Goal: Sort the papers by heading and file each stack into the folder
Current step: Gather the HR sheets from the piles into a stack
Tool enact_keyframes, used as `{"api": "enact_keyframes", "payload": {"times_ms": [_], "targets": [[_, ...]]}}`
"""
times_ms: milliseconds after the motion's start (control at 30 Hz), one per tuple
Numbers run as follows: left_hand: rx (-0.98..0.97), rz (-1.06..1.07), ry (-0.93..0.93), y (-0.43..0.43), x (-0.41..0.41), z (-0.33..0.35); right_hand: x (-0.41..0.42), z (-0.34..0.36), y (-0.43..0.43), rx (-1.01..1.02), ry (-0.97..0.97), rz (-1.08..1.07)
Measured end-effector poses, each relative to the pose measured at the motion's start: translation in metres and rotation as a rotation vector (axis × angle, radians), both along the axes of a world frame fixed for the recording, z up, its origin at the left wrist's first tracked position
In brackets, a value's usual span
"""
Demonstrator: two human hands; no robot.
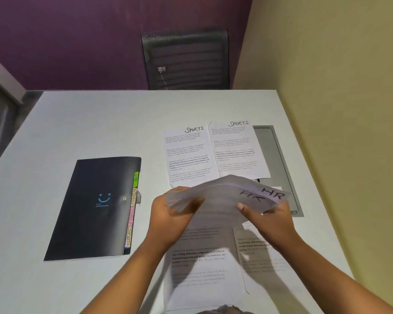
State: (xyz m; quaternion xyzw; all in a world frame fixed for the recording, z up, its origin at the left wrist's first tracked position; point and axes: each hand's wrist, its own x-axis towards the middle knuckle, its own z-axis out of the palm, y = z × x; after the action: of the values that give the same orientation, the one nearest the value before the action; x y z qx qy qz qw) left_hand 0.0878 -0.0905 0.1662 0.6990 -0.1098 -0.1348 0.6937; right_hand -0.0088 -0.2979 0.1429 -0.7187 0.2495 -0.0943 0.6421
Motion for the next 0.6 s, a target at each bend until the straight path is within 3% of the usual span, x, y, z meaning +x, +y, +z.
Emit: {"api": "enact_keyframes", "payload": {"times_ms": [133, 300, 600], "targets": [[0.068, 0.036, -0.131, 0.002, -0.001, 0.003, 0.002, 0.008, -0.006, -0.033, -0.159, 0.019], [0.105, 0.037, -0.072, -0.002, 0.002, -0.010, 0.005, -0.007, -0.004, 0.051, -0.093, -0.018], [0.110, 0.050, -0.047, 0.003, 0.010, -0.012, 0.009, -0.002, -0.003, -0.056, -0.129, 0.071]]}}
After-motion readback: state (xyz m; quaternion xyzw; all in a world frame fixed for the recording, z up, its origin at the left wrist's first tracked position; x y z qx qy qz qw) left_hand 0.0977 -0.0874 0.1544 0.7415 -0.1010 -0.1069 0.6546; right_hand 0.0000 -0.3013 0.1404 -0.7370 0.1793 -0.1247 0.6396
